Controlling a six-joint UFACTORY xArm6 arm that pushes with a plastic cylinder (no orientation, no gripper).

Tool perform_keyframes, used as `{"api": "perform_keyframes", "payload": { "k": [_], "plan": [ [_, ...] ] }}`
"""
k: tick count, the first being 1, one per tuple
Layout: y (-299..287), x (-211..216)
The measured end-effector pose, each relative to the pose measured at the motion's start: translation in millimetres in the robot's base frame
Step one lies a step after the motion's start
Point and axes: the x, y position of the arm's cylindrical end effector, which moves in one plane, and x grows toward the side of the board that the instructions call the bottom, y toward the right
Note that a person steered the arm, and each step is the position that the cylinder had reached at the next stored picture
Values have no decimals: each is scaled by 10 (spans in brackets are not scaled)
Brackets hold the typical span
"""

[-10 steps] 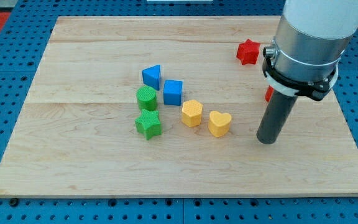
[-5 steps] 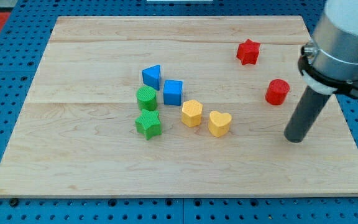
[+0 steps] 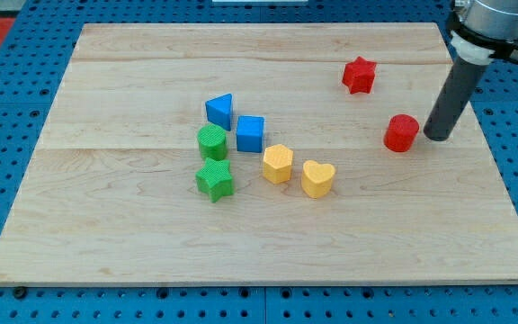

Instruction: Push the red circle between the red star and yellow heart

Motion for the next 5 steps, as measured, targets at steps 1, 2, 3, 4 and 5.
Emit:
{"api": "perform_keyframes", "payload": {
  "k": [1,2,3,4,5],
  "plan": [
    [-227,0],
    [-413,0],
    [-578,-110],
    [-707,-290],
    [-823,-414]
  ]
}}
